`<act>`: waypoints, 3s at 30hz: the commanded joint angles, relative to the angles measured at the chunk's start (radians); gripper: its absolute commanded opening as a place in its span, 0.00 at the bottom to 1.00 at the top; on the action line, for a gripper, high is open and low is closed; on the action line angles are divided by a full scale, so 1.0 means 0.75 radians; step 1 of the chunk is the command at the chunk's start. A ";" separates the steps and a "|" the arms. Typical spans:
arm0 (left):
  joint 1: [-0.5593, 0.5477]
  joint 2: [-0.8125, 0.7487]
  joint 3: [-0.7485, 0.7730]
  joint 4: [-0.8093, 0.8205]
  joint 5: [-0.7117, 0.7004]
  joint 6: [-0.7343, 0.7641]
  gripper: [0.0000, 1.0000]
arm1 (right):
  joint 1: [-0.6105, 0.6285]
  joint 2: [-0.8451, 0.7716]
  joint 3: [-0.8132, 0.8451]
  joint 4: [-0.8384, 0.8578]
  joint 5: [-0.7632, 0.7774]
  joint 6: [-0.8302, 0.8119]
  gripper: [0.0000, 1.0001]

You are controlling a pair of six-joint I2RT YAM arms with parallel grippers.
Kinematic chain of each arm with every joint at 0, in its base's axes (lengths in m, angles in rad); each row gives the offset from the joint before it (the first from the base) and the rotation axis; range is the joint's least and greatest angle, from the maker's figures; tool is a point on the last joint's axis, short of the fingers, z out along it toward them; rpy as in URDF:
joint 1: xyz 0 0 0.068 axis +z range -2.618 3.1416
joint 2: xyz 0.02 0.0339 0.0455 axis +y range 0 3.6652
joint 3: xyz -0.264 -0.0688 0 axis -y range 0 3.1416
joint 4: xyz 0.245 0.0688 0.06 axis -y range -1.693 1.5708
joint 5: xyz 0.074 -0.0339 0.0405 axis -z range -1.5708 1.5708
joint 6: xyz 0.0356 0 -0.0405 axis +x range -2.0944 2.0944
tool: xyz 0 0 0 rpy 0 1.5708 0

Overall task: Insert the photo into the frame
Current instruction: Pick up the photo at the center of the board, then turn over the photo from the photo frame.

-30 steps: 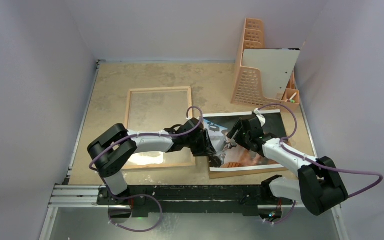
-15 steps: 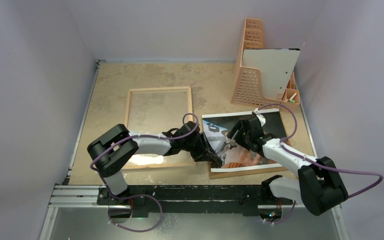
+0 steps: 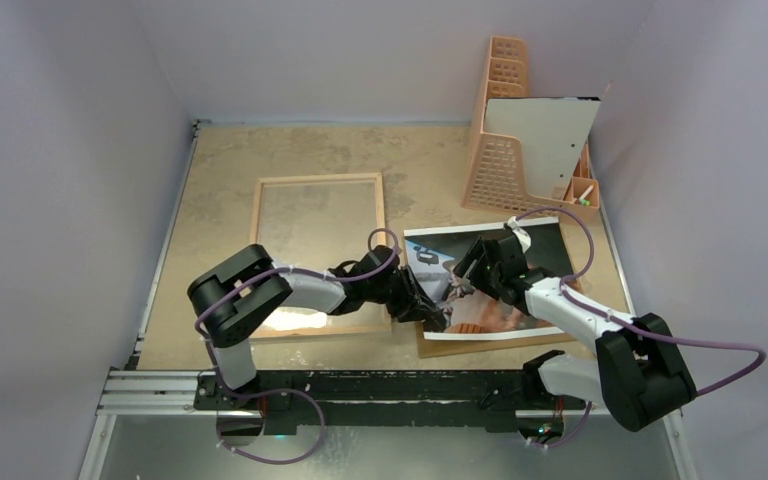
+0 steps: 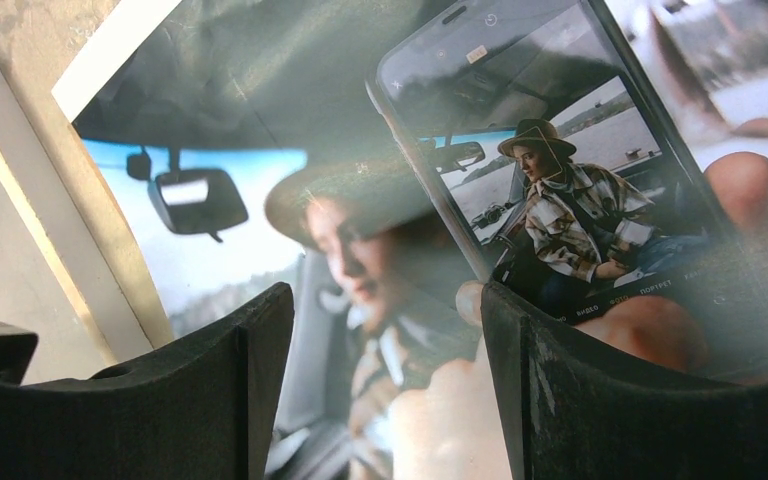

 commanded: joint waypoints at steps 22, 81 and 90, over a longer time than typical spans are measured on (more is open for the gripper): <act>0.250 -0.224 0.475 -0.970 -0.050 0.853 0.00 | -0.001 -0.213 0.377 0.043 -0.085 -0.490 0.84; 0.843 -0.838 1.198 -1.953 0.178 0.714 0.00 | 0.898 -0.030 0.253 1.107 -0.102 -1.624 0.52; 0.843 -0.851 1.212 -1.953 0.178 0.687 0.00 | 0.898 0.030 0.244 1.124 -0.099 -1.619 0.39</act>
